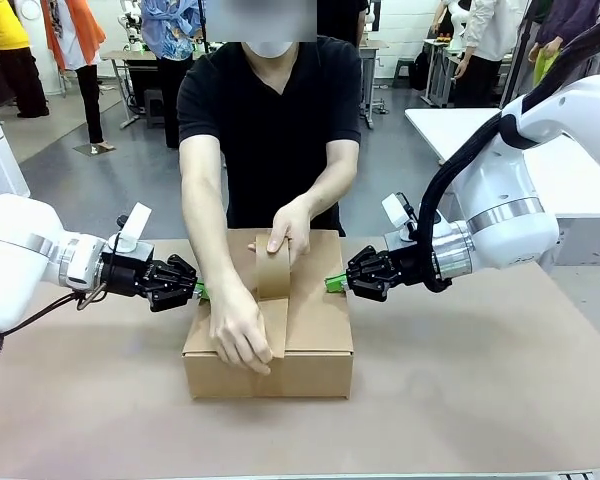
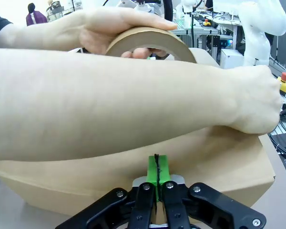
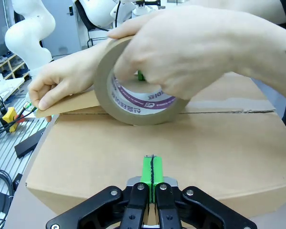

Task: Wrap the clocks to prevent damage.
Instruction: After the human seals the box with tape, release both hands from the side flaps of the Package Box.

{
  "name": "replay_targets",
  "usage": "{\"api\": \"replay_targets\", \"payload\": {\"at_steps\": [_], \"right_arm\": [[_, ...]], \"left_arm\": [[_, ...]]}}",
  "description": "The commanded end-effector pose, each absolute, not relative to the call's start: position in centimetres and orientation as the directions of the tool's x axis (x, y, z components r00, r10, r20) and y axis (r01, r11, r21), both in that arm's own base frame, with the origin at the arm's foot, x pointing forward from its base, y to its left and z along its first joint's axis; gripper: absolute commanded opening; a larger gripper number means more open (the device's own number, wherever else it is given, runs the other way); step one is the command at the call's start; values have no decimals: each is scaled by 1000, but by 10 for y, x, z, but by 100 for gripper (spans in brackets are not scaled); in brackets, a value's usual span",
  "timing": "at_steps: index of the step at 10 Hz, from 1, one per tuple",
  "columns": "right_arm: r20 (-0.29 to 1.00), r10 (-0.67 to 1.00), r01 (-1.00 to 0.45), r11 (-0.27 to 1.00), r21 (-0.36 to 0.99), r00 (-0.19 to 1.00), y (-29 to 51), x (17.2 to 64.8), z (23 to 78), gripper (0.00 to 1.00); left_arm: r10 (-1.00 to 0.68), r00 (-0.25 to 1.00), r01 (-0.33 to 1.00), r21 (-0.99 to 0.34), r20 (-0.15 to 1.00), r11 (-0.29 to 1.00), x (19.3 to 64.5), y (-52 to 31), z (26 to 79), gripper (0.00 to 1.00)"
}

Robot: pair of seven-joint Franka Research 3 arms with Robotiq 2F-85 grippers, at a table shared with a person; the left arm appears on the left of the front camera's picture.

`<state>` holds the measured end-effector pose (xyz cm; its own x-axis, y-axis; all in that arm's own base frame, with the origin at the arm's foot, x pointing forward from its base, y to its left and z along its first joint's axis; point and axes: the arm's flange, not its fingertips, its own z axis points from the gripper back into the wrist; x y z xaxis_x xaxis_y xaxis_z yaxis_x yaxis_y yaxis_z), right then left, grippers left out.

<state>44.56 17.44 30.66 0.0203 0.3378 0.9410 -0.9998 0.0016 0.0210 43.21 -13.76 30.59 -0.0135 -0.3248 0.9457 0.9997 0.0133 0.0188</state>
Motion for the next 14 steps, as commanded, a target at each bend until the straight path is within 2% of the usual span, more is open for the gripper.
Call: {"api": "replay_targets", "payload": {"at_steps": [1, 14], "right_arm": [[939, 344, -1000, 3, 24, 23, 175, 445, 304, 1], [939, 344, -1000, 3, 24, 23, 175, 445, 304, 1]], "left_arm": [[-331, -13, 1000, 19, 943, 15, 432, -138, 304, 0], [-331, -13, 1000, 19, 943, 15, 432, -138, 304, 0]]}}
